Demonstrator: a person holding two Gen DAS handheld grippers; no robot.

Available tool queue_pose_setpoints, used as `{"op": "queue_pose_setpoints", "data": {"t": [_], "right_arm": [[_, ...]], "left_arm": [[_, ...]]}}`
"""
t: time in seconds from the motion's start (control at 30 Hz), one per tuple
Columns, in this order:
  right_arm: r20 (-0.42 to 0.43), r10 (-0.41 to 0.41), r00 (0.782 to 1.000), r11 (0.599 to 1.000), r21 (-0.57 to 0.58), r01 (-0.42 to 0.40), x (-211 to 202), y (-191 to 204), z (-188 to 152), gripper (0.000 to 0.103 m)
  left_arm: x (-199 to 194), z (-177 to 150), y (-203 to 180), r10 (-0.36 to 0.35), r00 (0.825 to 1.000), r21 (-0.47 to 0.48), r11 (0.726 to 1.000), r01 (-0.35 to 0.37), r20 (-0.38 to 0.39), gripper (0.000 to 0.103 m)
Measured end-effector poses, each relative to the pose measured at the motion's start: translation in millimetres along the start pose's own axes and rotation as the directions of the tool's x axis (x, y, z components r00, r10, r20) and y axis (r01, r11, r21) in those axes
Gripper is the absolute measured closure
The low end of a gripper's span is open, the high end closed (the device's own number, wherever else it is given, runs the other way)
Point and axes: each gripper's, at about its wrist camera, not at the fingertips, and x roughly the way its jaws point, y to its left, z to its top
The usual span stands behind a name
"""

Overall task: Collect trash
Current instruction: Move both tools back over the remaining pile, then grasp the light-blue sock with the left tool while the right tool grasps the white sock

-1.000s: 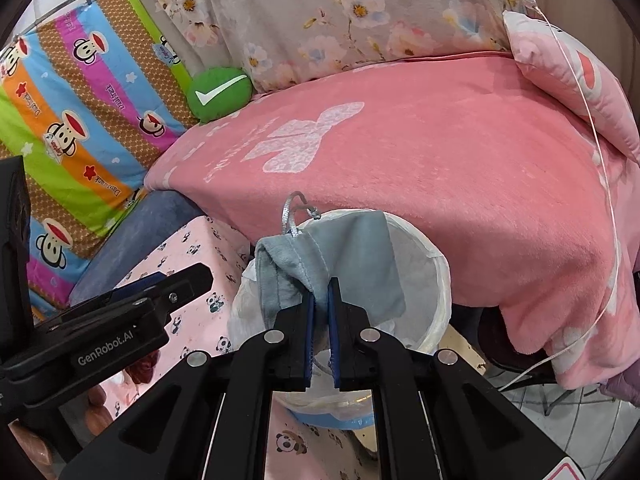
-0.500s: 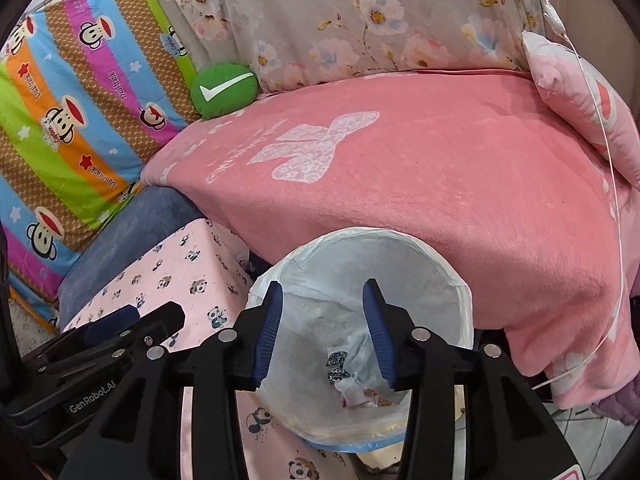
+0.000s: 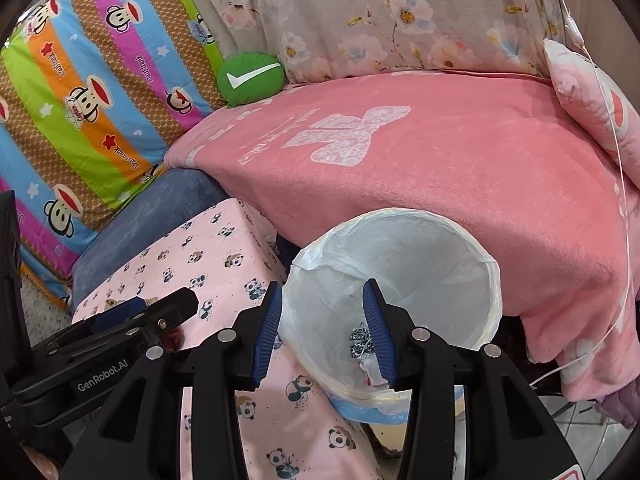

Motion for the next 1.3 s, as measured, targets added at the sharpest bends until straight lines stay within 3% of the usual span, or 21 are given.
{"op": "queue_pose_setpoints", "data": {"t": [0.8,1.3], "right_arm": [[-0.079,0.091,0.993,0.989,-0.108,-0.099,-12.7,88.5,-51.0,0.059],[-0.132,0.127,0.983,0.969,-0.194,-0.151,2.6,151.0,-70.7,0.059]], "left_arm": [[-36.0,-40.8,88.3,0.084,0.996,-0.16,0.984,-0.083,-0.006,0.03],[-45.8,-65.8,166.1,0.122,0.992,-0.286,0.95,-0.127,-0.036,0.03]]}}
